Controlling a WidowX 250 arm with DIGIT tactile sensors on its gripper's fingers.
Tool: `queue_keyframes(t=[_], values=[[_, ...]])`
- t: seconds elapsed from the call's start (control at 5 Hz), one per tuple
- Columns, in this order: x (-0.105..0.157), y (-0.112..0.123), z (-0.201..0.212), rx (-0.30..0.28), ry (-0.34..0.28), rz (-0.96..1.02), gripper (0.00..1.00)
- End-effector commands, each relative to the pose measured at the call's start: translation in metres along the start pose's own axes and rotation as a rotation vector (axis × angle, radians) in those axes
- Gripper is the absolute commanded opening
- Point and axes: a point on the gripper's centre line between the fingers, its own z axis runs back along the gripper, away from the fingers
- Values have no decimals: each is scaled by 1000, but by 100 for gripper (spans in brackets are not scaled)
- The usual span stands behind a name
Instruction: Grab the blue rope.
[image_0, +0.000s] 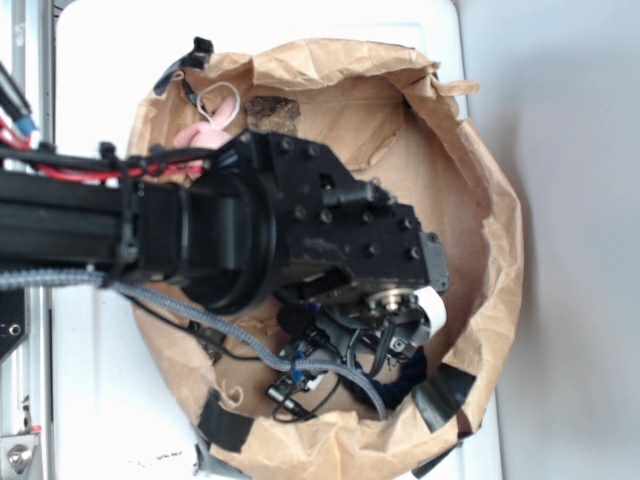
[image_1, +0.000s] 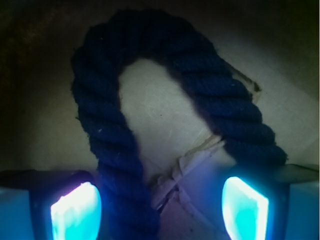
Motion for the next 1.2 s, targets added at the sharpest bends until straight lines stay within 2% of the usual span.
queue_keyframes(t=[0.0, 0.2, 0.4, 0.6, 0.8, 1.0], values=[[-4, -32, -7, -15, -1, -131, 100], [-8, -46, -9, -10, 5, -155, 100], [-8, -49, -17, -16, 27, -152, 100], [-7, -58, -38, 9, 98, -176, 100], [-8, -61, -49, 22, 117, -182, 0], [-7, -64, -43, 24, 104, -193, 0]])
